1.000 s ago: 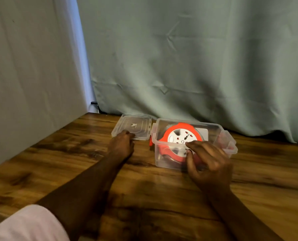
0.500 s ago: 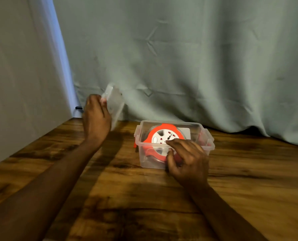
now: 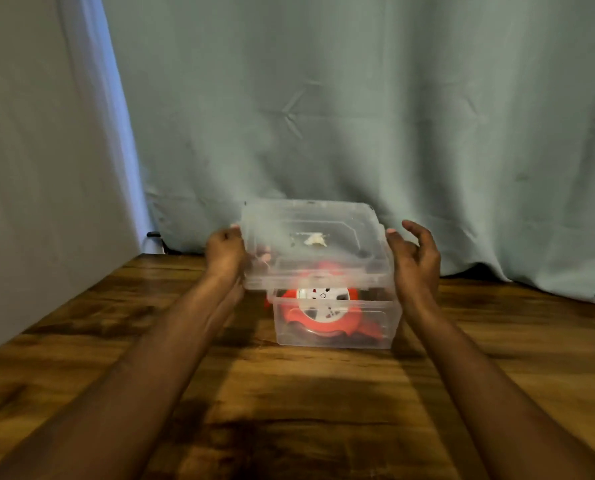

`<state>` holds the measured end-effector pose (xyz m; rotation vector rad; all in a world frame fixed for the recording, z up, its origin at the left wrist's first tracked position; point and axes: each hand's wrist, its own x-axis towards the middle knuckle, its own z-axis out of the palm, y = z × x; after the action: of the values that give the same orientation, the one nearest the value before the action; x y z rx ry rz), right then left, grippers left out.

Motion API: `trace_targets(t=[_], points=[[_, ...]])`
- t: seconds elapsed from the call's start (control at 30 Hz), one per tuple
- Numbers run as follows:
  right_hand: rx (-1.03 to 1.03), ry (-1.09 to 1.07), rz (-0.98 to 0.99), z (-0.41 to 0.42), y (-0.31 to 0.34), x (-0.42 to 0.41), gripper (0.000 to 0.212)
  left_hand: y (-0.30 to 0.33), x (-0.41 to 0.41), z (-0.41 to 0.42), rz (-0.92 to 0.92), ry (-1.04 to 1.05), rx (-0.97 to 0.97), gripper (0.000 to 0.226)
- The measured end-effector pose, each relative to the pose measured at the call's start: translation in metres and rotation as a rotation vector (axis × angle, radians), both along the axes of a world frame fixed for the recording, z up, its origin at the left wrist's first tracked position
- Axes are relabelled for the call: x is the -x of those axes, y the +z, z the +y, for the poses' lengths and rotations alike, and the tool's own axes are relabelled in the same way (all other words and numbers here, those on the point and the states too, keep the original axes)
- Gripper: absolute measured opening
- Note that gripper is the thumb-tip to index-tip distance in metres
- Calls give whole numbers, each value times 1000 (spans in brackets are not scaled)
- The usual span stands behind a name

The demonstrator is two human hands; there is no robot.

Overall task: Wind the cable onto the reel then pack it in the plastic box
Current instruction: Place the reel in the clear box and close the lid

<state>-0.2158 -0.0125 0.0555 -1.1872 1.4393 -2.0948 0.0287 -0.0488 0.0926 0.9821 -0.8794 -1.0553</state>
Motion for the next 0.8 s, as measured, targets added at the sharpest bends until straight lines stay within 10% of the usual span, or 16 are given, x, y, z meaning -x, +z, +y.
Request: trace_targets(t=[0.1,0.5,0.8], points=[[-236,-17,-26,-4,9,16,42,-35,13,-5,-13,-29,-110,22],[-568,-335,374,-5,-10,12,32,-57,17,-33,-1045,-25,-13,47],[-603,18,144,-18,-6,18,40,-40,19,-43,-1157,-195,-6,36]])
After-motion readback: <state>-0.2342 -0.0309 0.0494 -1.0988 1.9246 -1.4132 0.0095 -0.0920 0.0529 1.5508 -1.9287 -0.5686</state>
